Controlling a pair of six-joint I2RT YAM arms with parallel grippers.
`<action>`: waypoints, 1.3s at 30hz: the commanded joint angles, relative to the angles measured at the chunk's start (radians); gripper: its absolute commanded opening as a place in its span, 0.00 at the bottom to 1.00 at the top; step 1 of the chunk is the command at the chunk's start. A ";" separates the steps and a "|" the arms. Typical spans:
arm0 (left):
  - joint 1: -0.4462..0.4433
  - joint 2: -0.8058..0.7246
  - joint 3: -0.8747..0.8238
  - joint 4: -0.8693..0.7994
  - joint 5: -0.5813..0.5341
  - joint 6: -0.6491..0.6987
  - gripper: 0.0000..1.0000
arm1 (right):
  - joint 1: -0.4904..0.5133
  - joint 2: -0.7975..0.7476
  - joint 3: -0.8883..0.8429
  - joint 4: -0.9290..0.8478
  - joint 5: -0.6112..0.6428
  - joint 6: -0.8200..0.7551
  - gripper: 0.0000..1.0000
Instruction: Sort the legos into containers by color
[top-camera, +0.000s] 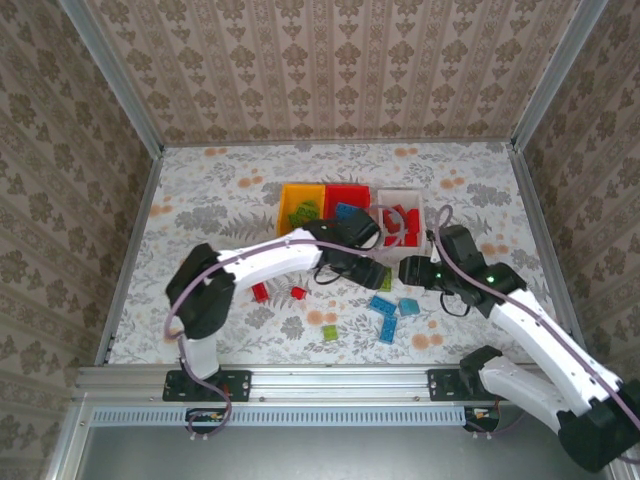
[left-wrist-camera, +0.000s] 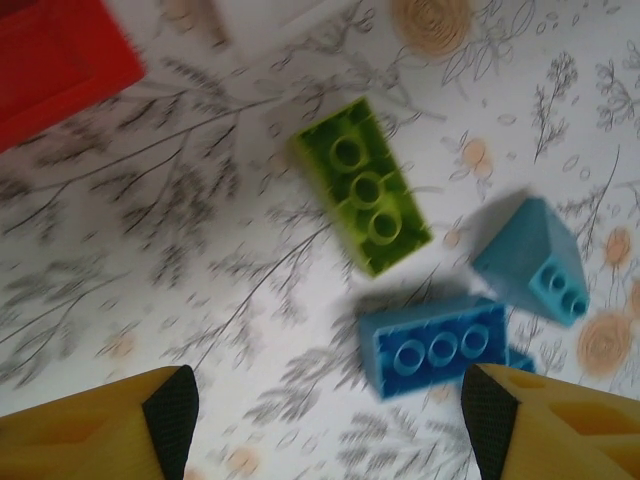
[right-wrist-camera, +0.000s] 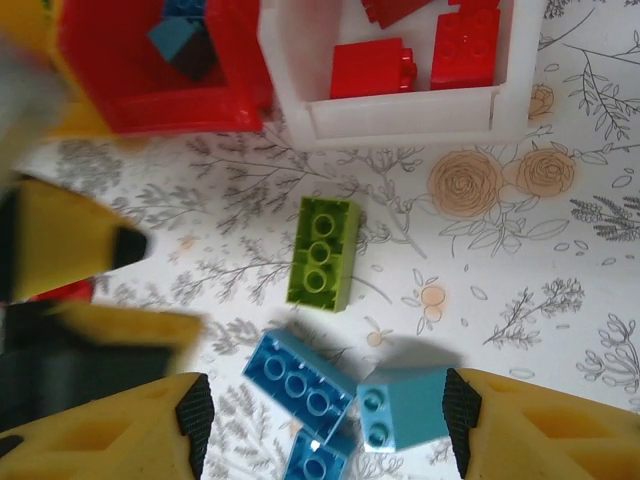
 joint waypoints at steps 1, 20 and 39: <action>-0.026 0.078 0.098 -0.081 -0.069 -0.105 0.75 | -0.003 -0.072 0.019 -0.159 -0.039 0.019 0.66; -0.052 0.418 0.434 -0.232 -0.092 -0.158 0.67 | -0.036 -0.132 0.132 -0.341 -0.034 0.015 0.67; 0.042 -0.025 0.109 -0.233 -0.267 -0.155 0.34 | 0.027 -0.055 0.124 -0.204 -0.081 -0.074 0.61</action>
